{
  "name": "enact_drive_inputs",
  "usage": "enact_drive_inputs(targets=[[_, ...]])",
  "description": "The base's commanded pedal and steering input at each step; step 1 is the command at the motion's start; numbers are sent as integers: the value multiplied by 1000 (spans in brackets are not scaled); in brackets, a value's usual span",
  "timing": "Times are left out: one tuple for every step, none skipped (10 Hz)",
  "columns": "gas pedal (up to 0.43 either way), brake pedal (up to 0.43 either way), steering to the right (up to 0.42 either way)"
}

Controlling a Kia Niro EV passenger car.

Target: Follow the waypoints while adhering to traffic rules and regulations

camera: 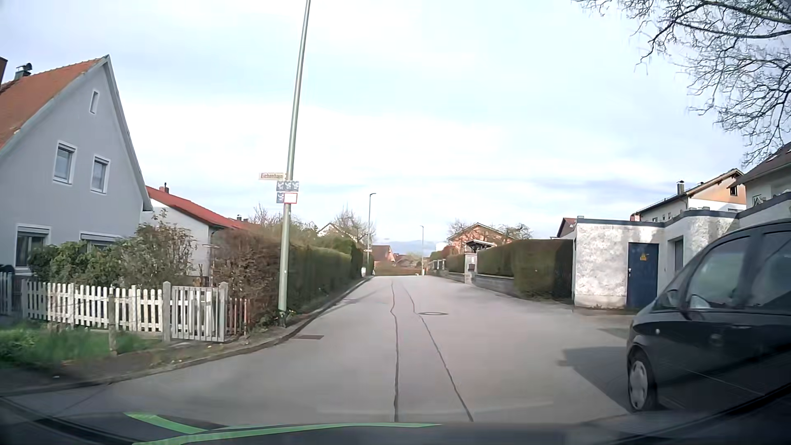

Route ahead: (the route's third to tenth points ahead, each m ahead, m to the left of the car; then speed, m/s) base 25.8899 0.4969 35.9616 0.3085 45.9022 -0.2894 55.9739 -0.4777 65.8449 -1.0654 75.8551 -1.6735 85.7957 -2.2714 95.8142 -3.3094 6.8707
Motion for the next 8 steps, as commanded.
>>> enact_drive_inputs(targets=[[59,0,45],[59,0,45],[67,0,45],[67,0,45],[67,0,44],[79,0,42],[87,0,37],[98,0,32]])
